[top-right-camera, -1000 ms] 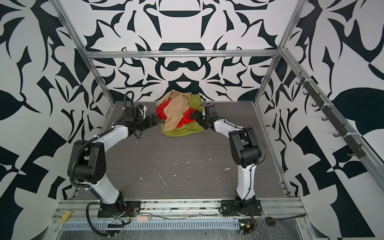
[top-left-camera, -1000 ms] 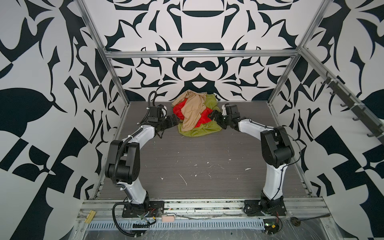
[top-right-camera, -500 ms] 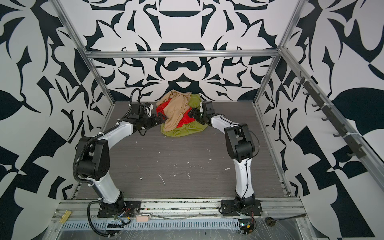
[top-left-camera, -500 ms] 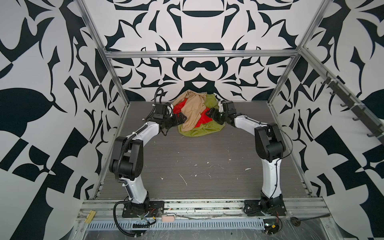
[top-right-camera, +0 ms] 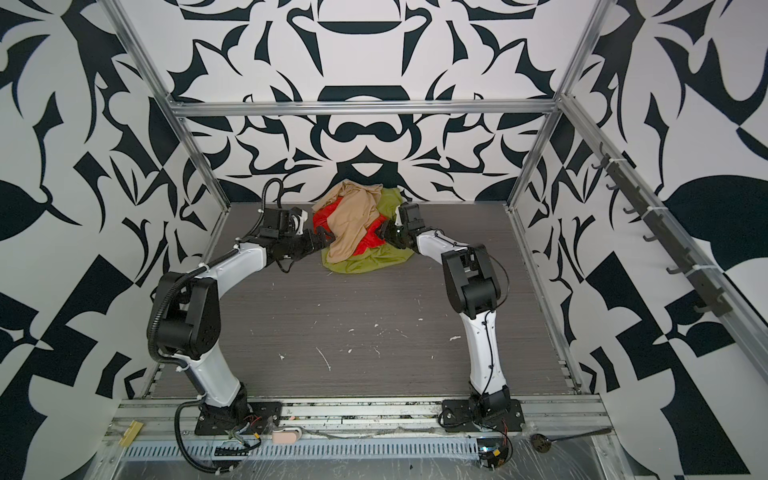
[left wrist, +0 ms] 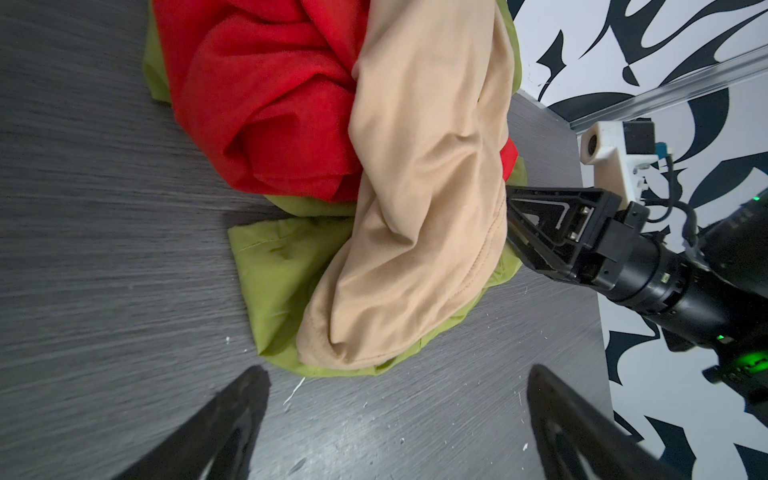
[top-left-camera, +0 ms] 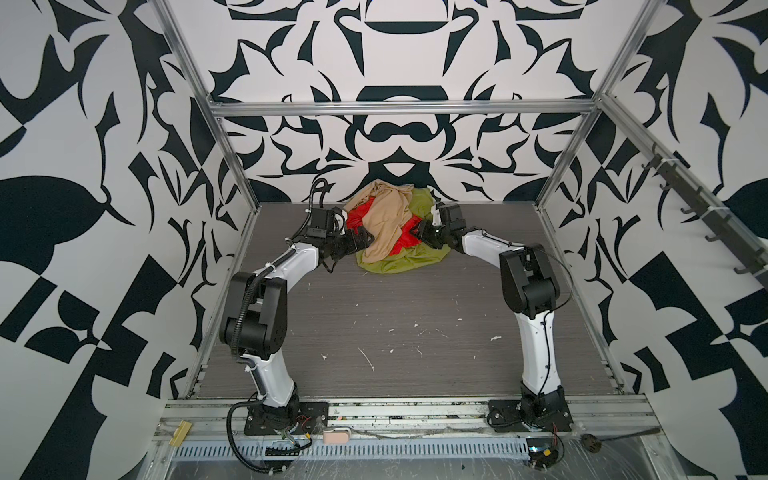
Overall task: Pick out a specific cloth from the pile
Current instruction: 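Close the right gripper on the red cloth while the left gripper presses the pile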
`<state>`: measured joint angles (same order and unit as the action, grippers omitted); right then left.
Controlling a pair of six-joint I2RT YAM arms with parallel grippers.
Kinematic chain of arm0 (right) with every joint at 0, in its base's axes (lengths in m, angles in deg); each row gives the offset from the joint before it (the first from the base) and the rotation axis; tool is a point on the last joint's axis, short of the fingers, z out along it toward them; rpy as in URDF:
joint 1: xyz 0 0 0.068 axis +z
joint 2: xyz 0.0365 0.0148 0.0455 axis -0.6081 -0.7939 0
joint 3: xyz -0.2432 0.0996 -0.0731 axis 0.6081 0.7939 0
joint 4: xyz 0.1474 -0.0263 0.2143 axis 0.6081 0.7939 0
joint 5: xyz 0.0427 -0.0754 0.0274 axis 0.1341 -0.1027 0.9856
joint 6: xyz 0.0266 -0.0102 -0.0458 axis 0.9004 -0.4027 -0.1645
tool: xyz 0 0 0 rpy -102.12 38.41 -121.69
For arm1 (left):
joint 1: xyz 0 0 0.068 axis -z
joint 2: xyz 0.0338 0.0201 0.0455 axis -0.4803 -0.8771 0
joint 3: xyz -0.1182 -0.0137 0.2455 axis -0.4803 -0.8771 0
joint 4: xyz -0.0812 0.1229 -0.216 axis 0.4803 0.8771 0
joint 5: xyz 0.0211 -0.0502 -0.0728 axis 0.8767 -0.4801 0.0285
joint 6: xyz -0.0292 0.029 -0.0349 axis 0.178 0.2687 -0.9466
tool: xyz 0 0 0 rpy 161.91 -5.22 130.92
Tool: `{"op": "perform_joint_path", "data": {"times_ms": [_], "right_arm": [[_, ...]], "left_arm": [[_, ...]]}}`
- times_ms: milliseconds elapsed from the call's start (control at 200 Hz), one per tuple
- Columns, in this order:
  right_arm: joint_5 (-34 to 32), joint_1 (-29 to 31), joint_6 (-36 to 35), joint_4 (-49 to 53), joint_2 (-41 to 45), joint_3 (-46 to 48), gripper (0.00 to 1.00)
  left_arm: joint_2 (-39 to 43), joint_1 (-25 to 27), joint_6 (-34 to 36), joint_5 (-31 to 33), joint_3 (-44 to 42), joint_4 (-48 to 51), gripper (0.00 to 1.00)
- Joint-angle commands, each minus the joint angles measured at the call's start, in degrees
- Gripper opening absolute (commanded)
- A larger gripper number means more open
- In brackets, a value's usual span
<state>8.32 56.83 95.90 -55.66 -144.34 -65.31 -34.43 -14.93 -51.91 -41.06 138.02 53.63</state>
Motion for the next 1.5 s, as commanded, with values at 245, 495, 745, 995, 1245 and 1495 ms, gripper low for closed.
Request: {"op": "perform_joint_path", "data": {"times_ms": [245, 495, 745, 995, 1245, 1495], "right_arm": [[0.82, 1.19, 0.88, -3.63, 0.90, -4.09, 0.40], [0.24, 1.32, 1.05, -4.79, 3.09, -2.52, 0.29], [1.08, 1.33, 0.48, -5.11, 4.96, -2.13, 0.09], [0.61, 1.34, 0.48, -5.46, 7.04, -0.75, 0.06], [-0.18, 1.28, 0.37, -5.45, 9.12, -0.07, 0.03], [-0.75, 1.34, 0.50, -5.23, 10.59, -0.61, 0.00]], "left_arm": [[-0.94, -0.16, -0.88, -1.39, -0.35, 0.10, 0.99], [-0.43, -0.22, -1.29, -1.58, -2.03, -1.14, 0.99], [-0.07, -0.51, -1.71, -1.43, -2.51, -1.83, 0.99], [0.10, -0.51, -2.43, -1.88, -3.61, -3.06, 0.99], [0.54, -0.51, -2.53, -2.19, -4.09, -3.39, 0.99], [0.67, -0.51, -2.71, -2.46, -4.32, -3.78, 0.99]]}}
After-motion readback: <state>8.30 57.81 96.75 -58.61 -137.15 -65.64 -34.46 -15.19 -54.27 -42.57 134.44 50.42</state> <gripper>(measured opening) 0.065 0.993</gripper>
